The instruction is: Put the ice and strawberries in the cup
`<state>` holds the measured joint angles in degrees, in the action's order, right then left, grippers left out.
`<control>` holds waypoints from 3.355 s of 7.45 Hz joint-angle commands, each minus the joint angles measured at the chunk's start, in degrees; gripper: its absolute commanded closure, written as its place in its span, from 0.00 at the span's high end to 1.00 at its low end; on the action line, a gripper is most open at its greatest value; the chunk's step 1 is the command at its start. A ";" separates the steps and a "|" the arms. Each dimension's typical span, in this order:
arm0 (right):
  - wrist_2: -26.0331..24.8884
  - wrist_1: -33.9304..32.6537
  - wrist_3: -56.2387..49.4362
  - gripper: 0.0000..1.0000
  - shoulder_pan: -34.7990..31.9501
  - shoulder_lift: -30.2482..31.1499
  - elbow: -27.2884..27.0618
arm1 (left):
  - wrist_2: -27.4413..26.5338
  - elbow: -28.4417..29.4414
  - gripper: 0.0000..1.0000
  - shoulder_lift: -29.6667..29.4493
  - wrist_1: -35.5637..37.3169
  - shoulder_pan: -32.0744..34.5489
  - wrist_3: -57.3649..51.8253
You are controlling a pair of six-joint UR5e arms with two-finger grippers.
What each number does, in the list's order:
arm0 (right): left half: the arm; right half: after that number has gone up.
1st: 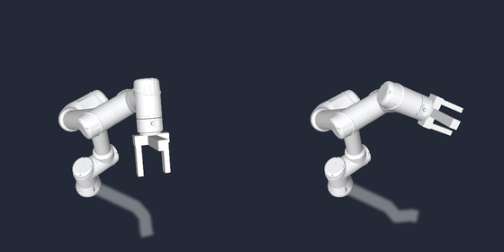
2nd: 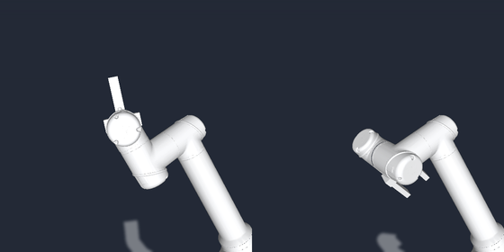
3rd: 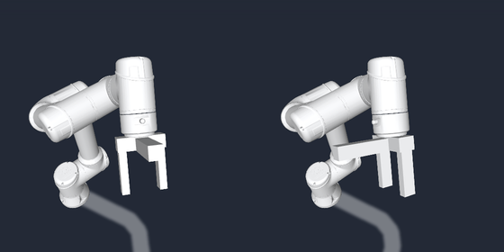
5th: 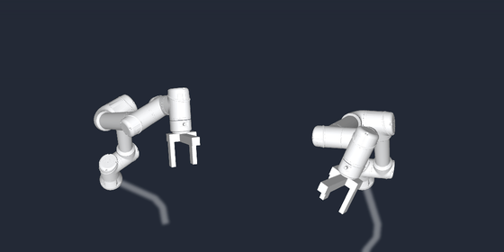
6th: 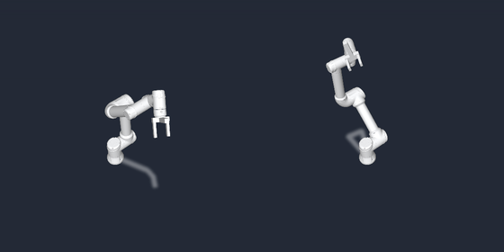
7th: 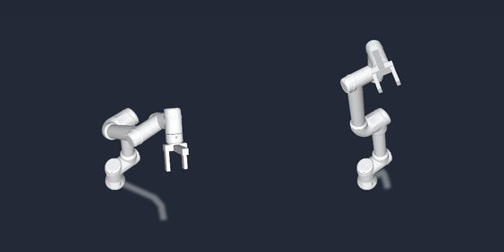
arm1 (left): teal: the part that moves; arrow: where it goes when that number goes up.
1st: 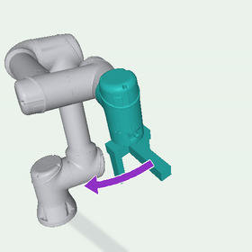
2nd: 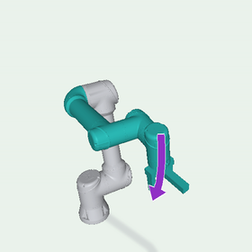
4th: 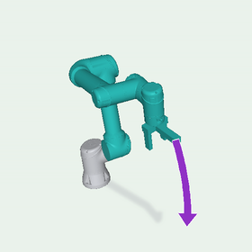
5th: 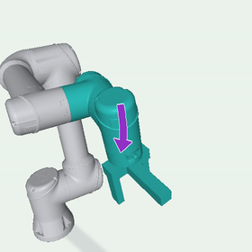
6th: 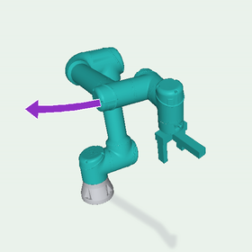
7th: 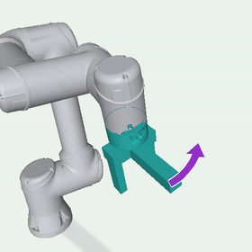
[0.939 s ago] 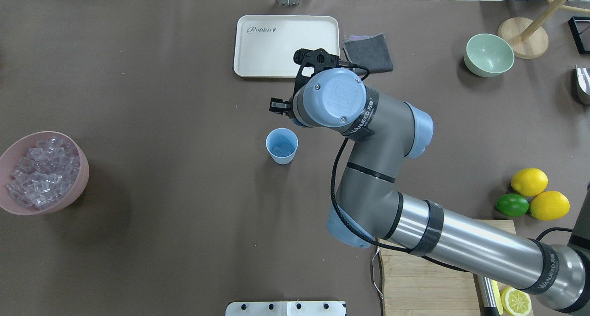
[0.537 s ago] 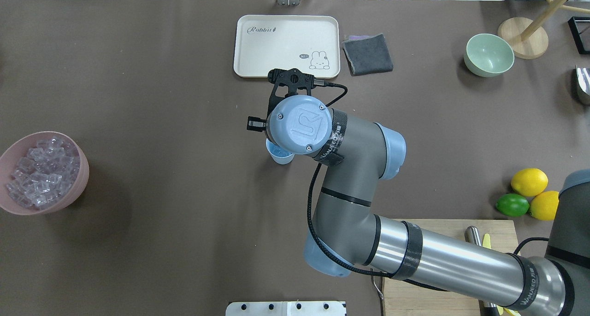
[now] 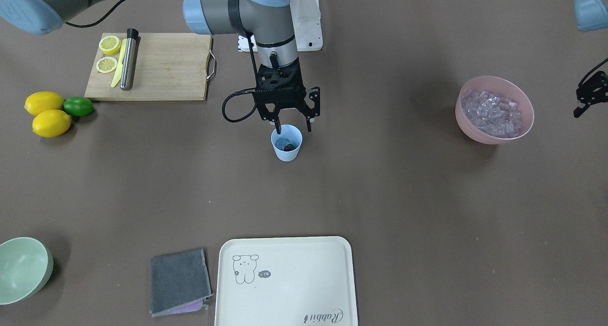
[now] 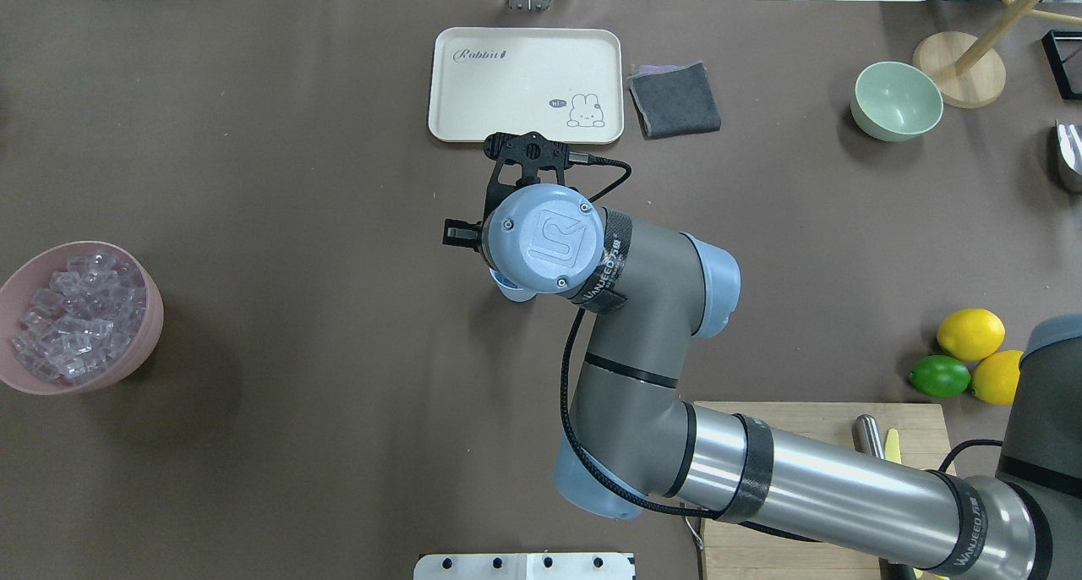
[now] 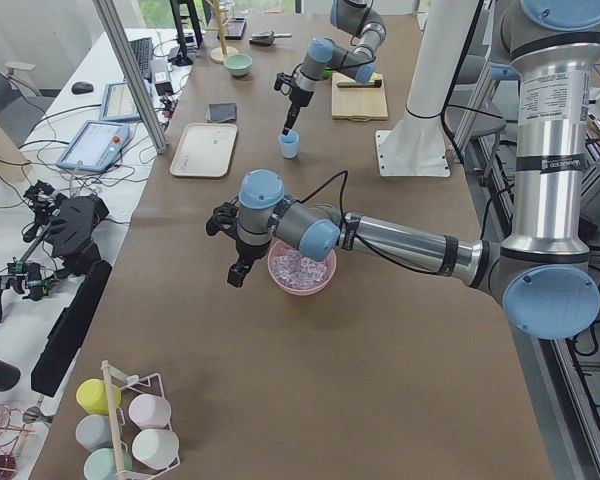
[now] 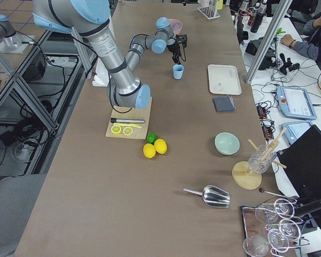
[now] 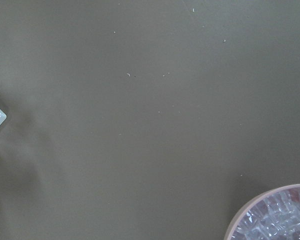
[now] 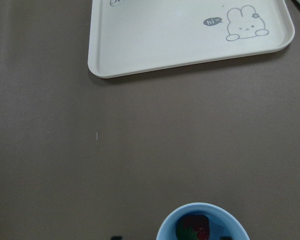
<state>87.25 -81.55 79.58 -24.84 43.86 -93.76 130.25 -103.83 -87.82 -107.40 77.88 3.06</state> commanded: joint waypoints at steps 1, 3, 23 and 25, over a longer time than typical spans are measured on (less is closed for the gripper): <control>4.12 -0.44 0.23 1.00 -1.86 1.58 -3.09 | 0.00 0.56 1.00 -0.07 -0.09 -0.01 -0.07; 8.52 -4.71 -0.56 1.00 -7.56 11.46 -11.14 | 0.00 3.18 0.99 0.89 0.09 0.68 4.10; 37.55 -16.18 -77.56 1.00 -63.75 52.58 -10.29 | 8.44 2.58 0.99 7.13 17.93 13.00 -15.63; 40.52 -19.78 -76.86 1.00 -64.98 52.73 -10.31 | 8.44 2.67 0.99 7.83 17.93 13.00 -15.63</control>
<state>125.62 -98.49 2.28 -89.04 96.80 -104.06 138.69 -101.14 -80.52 -89.45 90.88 -12.56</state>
